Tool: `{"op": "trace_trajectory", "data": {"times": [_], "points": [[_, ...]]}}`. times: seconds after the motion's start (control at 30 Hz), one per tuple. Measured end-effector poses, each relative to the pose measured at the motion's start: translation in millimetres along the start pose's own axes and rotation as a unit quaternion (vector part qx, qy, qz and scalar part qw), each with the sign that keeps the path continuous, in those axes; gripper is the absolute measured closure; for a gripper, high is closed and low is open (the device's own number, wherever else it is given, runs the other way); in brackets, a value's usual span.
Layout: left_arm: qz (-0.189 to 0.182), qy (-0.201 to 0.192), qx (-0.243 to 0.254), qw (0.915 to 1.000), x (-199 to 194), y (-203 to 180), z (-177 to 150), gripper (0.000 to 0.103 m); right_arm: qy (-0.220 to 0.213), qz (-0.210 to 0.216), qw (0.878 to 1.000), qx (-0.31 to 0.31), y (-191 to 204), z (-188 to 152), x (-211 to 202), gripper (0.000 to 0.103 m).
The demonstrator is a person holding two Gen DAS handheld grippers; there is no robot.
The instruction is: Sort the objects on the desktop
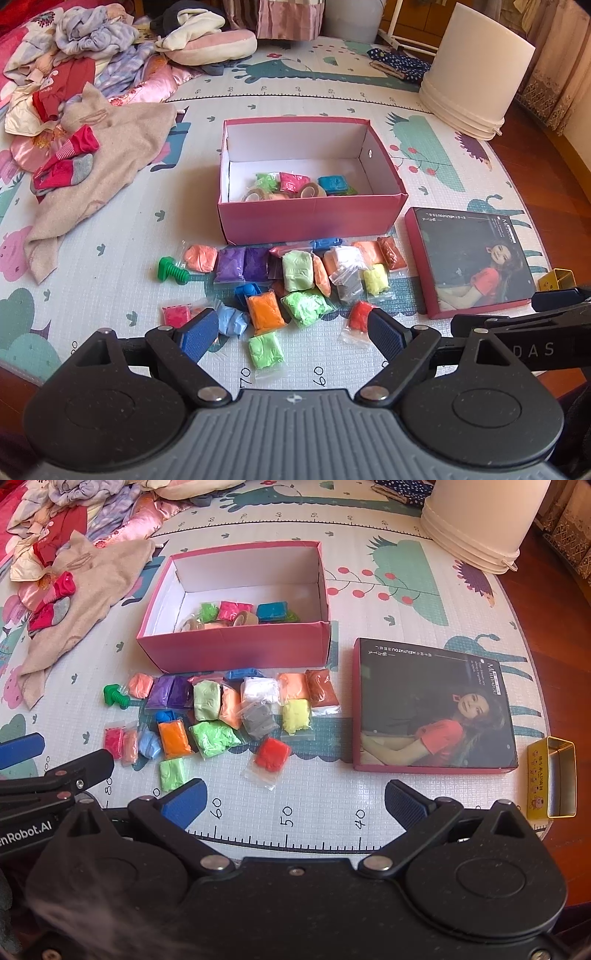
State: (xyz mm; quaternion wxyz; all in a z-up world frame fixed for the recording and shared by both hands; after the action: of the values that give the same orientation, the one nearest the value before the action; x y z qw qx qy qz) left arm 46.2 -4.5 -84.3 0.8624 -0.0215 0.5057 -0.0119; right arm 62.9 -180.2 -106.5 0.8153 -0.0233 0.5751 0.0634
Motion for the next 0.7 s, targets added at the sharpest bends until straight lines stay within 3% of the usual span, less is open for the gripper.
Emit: {"op": "trace_trajectory", "data": {"times": [0.7], "points": [[0.006,0.001,0.002,1.0,-3.1,-3.6,3.6,0.015,0.001,-0.007,1.0,0.003,-2.0,0.1,3.2,0.001]]}}
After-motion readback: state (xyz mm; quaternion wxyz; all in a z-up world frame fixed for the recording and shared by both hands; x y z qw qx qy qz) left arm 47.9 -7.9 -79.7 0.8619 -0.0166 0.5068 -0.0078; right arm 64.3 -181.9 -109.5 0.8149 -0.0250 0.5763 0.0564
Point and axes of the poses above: each gripper's, at about its wrist camera, not at the fingertips, and x roughly the way its jaws point, y to its left, z to its top, the point moved 9 cm from there along x, roughly the way its jaws point
